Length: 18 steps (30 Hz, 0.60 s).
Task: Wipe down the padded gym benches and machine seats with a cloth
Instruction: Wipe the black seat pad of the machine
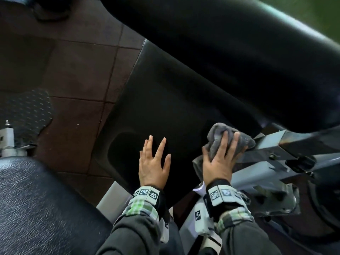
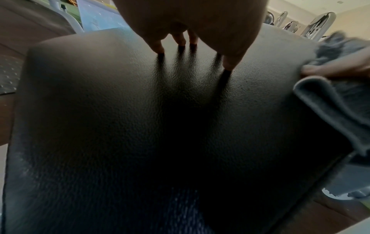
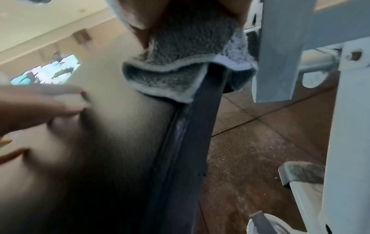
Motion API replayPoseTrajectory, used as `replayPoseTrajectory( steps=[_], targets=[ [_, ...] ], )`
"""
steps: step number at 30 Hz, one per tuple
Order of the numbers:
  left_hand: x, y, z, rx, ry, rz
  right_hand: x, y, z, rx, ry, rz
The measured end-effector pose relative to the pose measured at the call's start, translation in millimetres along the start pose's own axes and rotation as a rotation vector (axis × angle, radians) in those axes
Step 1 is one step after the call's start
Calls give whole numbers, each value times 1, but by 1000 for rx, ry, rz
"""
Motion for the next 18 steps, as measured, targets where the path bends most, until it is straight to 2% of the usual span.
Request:
replayPoseTrajectory(
  steps=[3,8,11,14,16,18],
  targets=[
    [-1,-1,0,8,2,-1,-16,12,13,-196,103,-69],
    [-1,-1,1,12,5,4,-18,20,17,-331,138,-81],
    [-1,0,3,17,-2,9,3,23,7,-452,132,-175],
    [-1,2,5,19,-24,16,47,21,-23,-486,-39,-308],
    [-2,2,4,20,-65,41,81,16,-43,-501,-206,-332],
    [-3,1,5,22,-79,49,100,11,-51,-535,-265,-305]
  ],
)
Point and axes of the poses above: each hand's wrist, its own x-axis away from the middle knuckle, its own z-axis out of the back of the hand, y = z × x, the point moved 6 cm from there along -x, towards the middle knuckle, and after that the axes turned 8 degrees about x, right-handed, at the moved point
